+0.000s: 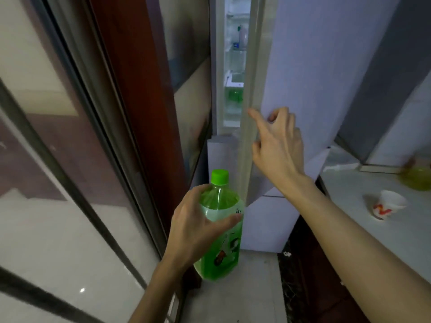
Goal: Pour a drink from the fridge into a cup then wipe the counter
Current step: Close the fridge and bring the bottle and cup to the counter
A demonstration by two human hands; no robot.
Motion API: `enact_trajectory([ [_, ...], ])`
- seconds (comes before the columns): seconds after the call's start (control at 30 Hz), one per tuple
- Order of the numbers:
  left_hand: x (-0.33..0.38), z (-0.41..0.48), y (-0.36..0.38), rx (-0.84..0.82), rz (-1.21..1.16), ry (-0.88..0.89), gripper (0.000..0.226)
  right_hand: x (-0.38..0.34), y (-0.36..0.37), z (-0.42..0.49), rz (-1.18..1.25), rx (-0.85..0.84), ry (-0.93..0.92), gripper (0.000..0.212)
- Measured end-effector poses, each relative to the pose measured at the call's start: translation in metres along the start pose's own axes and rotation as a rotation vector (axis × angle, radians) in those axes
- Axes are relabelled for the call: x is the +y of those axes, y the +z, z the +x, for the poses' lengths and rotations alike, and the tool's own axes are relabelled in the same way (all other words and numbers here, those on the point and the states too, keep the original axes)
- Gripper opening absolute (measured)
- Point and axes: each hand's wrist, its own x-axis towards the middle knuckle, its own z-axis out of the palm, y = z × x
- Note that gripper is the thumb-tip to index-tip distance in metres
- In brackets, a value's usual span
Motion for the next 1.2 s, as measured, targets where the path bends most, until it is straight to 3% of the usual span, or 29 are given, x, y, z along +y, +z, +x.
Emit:
enact_trajectory([
  [0.13, -0.001, 0.022, 0.008, 0.044, 0.024, -0.041, 0.071, -0.003, 0.038, 0.031, 0.03, -0.001, -0.094, 0.076],
  [0.23, 0.0, 0.043, 0.018, 0.09, 0.056, -0.067, 0.07, -0.002, 0.06, 0.056, 0.062, -0.013, -0.18, 0.069],
  [0.47, 0.008, 0.093, 0.045, 0.211, 0.089, -0.115, 0.078, 0.031, 0.113, 0.102, 0.373, -0.051, -0.414, 0.057],
  [0.6, 0.01, 0.121, 0.059, 0.221, 0.098, -0.126, 0.082, 0.067, 0.149, 0.118, 0.459, -0.11, -0.251, 0.038],
  [0.8, 0.002, 0.168, 0.08, 0.226, 0.047, -0.117, 0.083, 0.107, 0.195, 0.138, 0.457, -0.15, -0.085, 0.037],
  [1.1, -0.021, 0.249, 0.107, 0.072, -0.03, -0.065, 0.072, 0.114, 0.237, 0.165, 0.385, -0.146, -0.028, 0.036],
  [1.2, -0.03, 0.272, 0.114, 0.027, -0.071, -0.065, 0.078, 0.115, 0.251, 0.172, 0.395, -0.13, -0.022, 0.04],
])
